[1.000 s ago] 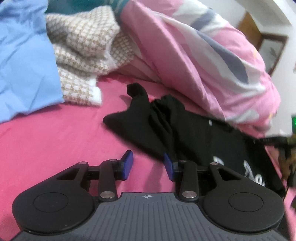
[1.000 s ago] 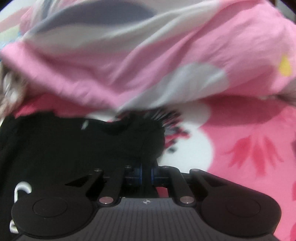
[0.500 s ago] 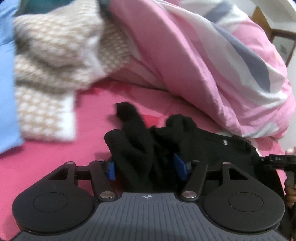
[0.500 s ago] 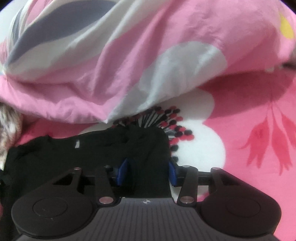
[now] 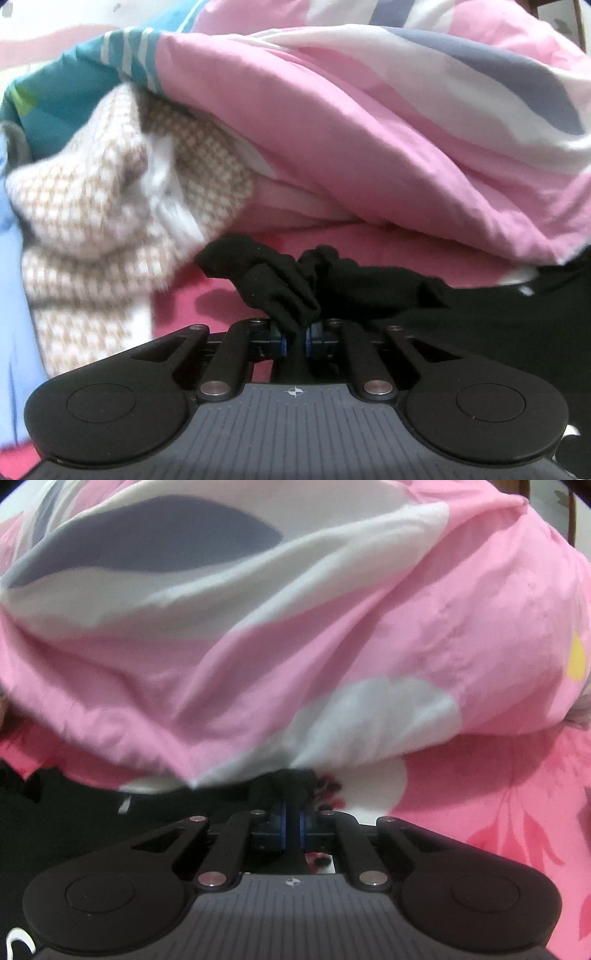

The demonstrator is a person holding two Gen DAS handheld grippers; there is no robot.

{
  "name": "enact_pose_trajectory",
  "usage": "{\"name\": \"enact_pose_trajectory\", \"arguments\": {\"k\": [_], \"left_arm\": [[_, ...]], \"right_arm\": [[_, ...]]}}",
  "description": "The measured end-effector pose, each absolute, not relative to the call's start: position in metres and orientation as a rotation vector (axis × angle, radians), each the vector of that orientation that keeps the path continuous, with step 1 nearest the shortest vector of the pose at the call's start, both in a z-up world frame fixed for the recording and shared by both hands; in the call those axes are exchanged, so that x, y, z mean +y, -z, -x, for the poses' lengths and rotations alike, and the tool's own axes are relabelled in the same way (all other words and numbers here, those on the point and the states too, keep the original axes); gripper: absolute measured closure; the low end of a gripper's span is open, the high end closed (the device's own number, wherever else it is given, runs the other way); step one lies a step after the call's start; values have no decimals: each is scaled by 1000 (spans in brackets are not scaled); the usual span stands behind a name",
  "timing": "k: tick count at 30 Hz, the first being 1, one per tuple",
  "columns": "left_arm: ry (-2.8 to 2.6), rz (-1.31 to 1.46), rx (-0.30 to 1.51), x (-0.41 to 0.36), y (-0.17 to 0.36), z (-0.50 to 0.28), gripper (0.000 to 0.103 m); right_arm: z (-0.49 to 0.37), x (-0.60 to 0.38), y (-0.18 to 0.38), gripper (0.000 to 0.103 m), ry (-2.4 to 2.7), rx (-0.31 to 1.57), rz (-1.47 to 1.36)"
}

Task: Fold clothes
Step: 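Grasp the T-shirt hem with the left gripper while the right gripper grasps nearby, then open both grippers, releasing the black T-shirt flat on the bed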

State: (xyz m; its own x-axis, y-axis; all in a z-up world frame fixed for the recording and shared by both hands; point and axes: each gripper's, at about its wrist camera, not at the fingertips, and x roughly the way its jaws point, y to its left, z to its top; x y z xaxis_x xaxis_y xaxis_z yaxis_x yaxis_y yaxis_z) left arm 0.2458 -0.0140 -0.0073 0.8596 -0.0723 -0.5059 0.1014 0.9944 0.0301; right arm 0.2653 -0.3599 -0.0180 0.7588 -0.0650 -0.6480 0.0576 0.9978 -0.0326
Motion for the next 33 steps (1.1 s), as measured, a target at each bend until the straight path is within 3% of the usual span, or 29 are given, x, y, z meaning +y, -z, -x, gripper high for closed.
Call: {"name": "enact_pose_trajectory", "arguments": {"k": [9, 12, 13, 14, 15, 16, 17, 22, 28, 33], "left_arm": [[19, -154, 519, -16, 12, -270, 96], [20, -198, 605, -21, 31, -276, 92], [28, -187, 608, -19, 28, -275, 86], [38, -174, 609, -17, 23, -274, 73], [54, -152, 620, -13, 19, -274, 67], [58, -128, 630, -7, 14, -272, 57], [60, -105, 639, 0, 9, -270, 48], [76, 24, 688, 42, -22, -244, 38], [124, 53, 632, 111, -89, -174, 36], [87, 29, 535, 169, -146, -100, 20]], "right_arm": [[-283, -375, 14, 97, 127, 688, -8], [-292, -378, 40, 95, 181, 767, -25], [-293, -379, 48, 94, 181, 787, -36], [-291, -382, 44, 88, 176, 787, -53], [-288, -385, 40, 79, 171, 786, -69], [-286, -387, 36, 56, 166, 785, -86], [-282, -391, 30, 42, 164, 798, -87], [-220, -425, -13, 27, 138, 745, -81], [-72, -479, -70, 25, 115, 635, -204], [71, -505, -115, 25, 131, 496, -299]]}}
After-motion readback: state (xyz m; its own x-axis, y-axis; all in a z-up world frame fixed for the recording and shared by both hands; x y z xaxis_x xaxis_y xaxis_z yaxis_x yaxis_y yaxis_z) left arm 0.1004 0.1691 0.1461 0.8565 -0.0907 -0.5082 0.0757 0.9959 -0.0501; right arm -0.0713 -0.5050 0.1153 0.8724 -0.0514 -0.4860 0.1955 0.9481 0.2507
